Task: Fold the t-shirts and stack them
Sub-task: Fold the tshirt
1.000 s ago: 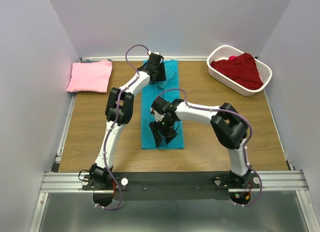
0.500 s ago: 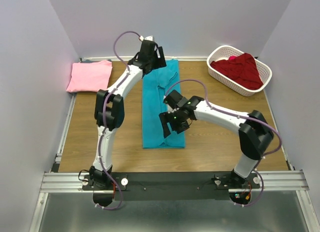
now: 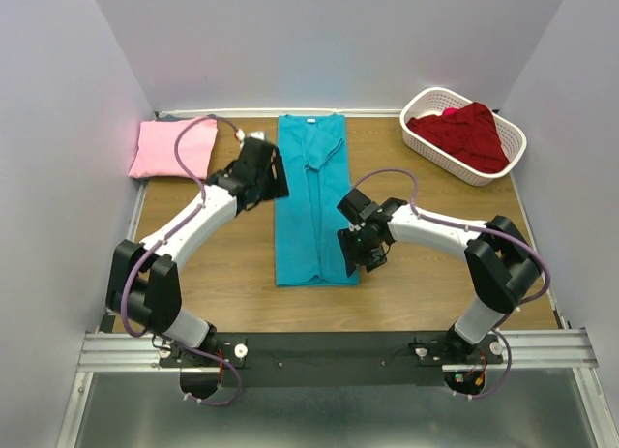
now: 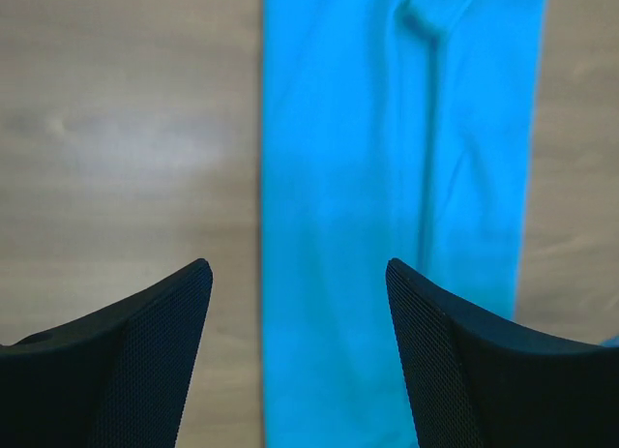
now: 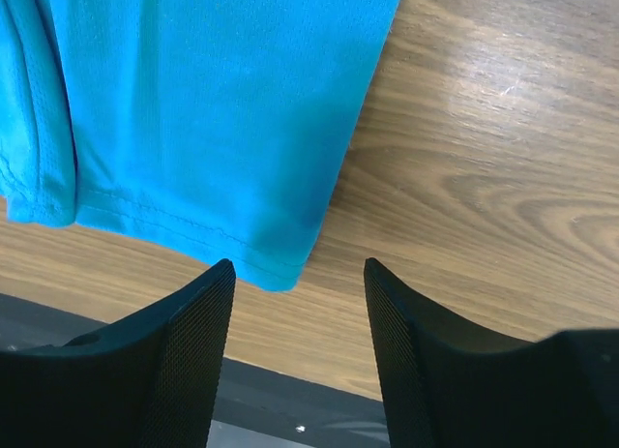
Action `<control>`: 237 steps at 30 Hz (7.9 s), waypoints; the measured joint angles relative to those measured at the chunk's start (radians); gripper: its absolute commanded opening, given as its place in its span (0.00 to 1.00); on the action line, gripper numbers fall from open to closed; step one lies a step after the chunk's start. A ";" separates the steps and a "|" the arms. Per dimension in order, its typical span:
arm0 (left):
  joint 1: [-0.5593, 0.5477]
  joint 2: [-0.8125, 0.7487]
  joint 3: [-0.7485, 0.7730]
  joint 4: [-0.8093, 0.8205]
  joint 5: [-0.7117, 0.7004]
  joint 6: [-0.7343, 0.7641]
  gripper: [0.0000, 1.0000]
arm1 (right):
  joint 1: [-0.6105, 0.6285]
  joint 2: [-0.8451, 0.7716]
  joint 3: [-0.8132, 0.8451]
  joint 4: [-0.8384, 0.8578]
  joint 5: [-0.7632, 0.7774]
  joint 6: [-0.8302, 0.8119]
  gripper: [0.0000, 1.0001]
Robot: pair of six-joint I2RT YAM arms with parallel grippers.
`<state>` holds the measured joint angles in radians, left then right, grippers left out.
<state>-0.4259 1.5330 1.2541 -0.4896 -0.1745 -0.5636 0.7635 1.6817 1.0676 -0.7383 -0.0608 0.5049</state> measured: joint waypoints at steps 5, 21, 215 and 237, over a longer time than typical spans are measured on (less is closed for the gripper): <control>-0.072 -0.166 -0.299 -0.093 0.019 -0.060 0.79 | -0.002 0.000 -0.015 0.029 0.000 0.027 0.58; -0.209 -0.259 -0.451 -0.143 0.071 -0.184 0.76 | -0.005 0.010 -0.064 0.060 -0.029 0.072 0.49; 0.150 0.435 0.163 0.165 0.052 0.092 0.59 | -0.270 0.542 0.774 0.180 0.214 -0.370 0.45; 0.029 0.290 -0.127 0.271 0.104 -0.011 0.03 | -0.170 0.540 0.715 0.350 -0.212 -0.418 0.09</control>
<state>-0.3973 1.8233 1.1271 -0.2188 -0.0704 -0.5747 0.5938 2.2215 1.7821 -0.3882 -0.2729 0.0872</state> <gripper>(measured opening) 0.037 0.098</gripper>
